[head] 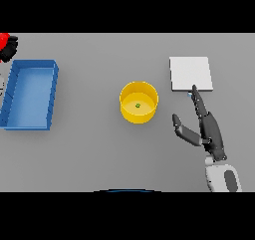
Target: Pick up the red beaker and tilt it to pour out 1 green nut into yellow bowl. Pick up the yellow bowl and place it on the metallic measuring scale.
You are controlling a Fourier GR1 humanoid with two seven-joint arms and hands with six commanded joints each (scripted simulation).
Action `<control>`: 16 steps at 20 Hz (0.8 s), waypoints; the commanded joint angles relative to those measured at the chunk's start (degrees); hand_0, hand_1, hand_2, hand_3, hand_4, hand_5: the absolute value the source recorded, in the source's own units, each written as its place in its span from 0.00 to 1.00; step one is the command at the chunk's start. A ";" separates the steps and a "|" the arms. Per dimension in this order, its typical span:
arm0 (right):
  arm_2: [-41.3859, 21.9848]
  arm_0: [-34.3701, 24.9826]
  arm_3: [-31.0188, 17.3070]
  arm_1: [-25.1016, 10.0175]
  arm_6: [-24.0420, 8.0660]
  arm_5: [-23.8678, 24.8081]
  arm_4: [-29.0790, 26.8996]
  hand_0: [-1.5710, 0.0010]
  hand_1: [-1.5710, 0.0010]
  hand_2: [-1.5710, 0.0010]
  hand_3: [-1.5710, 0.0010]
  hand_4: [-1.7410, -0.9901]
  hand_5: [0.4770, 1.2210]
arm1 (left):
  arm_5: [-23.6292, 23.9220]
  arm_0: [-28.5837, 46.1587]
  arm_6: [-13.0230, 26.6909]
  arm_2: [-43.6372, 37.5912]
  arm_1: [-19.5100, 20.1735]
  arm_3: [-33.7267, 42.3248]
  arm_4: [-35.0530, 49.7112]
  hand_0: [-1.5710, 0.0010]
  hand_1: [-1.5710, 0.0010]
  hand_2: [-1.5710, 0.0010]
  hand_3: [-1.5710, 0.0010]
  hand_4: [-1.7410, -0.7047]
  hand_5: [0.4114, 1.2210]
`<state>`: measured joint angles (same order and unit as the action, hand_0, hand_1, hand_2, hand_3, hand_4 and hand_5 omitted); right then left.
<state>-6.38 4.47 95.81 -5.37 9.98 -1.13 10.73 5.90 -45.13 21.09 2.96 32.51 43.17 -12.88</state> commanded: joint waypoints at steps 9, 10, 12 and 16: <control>0.33 -0.98 -0.67 0.10 -0.87 -0.20 -0.64 1.00 1.00 1.00 1.00 0.78 0.26 | 2.32 14.83 11.89 0.43 -0.80 20.17 3.45 0.00 0.00 0.03 0.03 0.21 0.50; 0.11 -0.71 -0.50 0.15 -0.90 -0.21 -0.42 1.00 1.00 1.00 1.00 0.78 0.26 | -0.50 15.95 10.43 0.95 -0.25 22.06 4.63 0.07 0.14 0.19 0.16 0.36 0.45; 0.07 0.05 0.53 -0.21 -0.92 -0.08 -0.14 1.00 1.00 1.00 1.00 0.79 0.26 | -5.51 17.25 9.37 0.18 0.46 24.22 8.64 0.40 0.45 0.48 0.46 0.59 0.36; 0.02 0.25 0.75 0.06 -0.63 -0.04 -0.41 1.00 1.00 1.00 1.00 0.78 0.26 | -11.20 17.43 11.45 1.86 2.32 25.29 9.50 0.75 0.78 0.79 0.78 0.84 0.29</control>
<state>-6.37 4.68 96.56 -5.28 9.31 -1.17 10.32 -5.26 -27.74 32.60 4.80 34.83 68.46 -3.41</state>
